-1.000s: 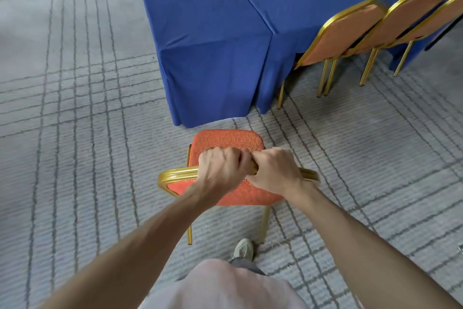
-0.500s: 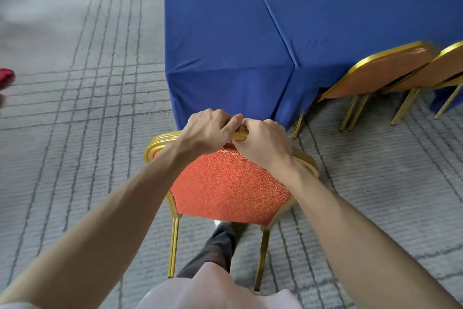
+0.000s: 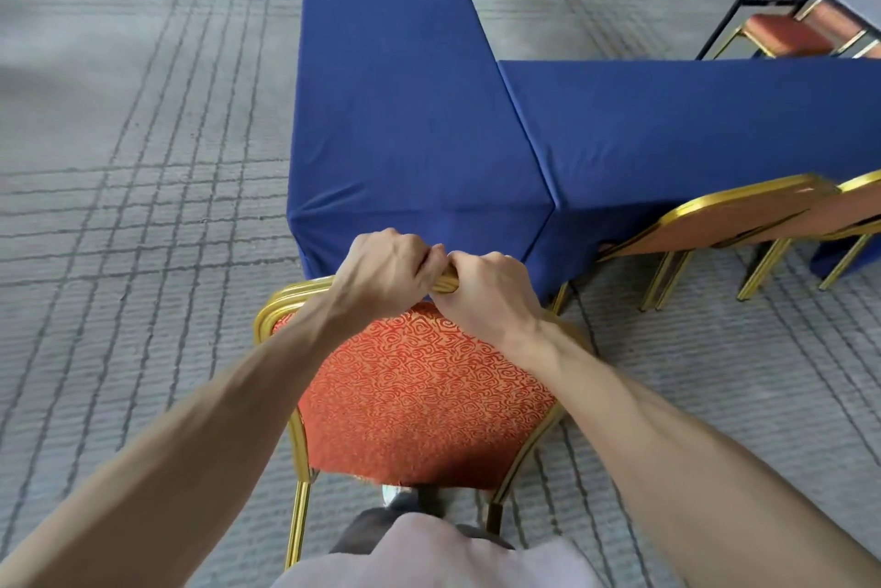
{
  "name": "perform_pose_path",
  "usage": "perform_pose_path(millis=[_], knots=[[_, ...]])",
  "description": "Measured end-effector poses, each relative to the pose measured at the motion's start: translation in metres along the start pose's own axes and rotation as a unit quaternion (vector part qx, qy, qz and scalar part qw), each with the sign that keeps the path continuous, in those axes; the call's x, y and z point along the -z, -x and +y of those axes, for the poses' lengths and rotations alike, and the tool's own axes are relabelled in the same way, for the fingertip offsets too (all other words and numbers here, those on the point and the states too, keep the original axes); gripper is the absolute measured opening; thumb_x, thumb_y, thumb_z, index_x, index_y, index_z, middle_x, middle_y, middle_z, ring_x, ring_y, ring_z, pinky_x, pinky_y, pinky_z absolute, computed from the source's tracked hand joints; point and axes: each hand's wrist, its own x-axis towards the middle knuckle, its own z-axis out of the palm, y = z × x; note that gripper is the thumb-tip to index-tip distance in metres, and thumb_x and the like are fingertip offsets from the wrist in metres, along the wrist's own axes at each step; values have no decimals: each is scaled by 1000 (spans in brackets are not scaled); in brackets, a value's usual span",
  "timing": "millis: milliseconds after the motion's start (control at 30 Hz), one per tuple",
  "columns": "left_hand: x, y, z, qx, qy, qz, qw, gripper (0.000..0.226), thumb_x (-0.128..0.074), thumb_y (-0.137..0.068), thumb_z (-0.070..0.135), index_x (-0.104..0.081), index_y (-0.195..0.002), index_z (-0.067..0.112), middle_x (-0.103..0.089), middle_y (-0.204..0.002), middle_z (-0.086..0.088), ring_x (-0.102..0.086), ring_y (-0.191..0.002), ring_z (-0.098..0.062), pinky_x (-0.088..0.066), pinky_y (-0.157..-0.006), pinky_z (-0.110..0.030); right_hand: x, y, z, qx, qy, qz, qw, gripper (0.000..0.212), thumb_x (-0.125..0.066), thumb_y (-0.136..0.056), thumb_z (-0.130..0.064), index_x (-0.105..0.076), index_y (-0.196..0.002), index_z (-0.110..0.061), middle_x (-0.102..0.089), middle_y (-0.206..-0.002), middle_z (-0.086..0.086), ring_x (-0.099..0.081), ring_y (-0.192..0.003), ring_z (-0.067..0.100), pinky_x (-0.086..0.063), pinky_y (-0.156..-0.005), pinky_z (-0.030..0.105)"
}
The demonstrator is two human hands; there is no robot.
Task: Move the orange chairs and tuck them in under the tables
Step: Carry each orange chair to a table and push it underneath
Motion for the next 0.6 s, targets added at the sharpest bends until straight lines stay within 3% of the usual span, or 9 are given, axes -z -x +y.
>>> perform_pose_path(millis=[133, 300, 500, 600], knots=[[4, 0, 4, 8, -17, 22, 1000, 59, -13, -90, 50, -44, -59, 11, -50, -50, -2, -37, -45, -22, -16, -47, -31, 0, -6, 7, 44, 14, 28, 999, 32, -68, -82, -38, -55, -62, -17, -56, -46, 2, -55, -42, 30, -28, -49, 26], [5, 20, 23, 35, 2, 80, 996, 50, -30, -95, 40, -30, -51, 17, -45, -42, -1, -41, -39, -25, -19, -48, -27, 4, 4, 12, 84, 2, 47, 995, 31, -70, -79, -32, -51, -60, -18, -52, -44, -2, -50, -38, 24, -23, -49, 24], [-32, 69, 57, 118, 13, 84, 989, 50, -42, -94, 37, -25, -50, 20, -25, -40, 5, -29, -40, -18, -11, -45, -26, -19, 57, 31, 126, -36, 37, 991, 21, -59, -81, -27, -54, -64, -16, -58, -52, 0, -58, -48, 26, -39, -49, 33], [-54, 80, 74, 116, 8, 90, 989, 48, -43, -93, 37, -30, -50, 21, -28, -42, 7, -26, -42, -16, -8, -48, -20, -25, 77, 43, 105, -40, -3, 994, 17, -67, -76, -27, -58, -66, -16, -61, -54, 0, -60, -50, 27, -38, -49, 30]])
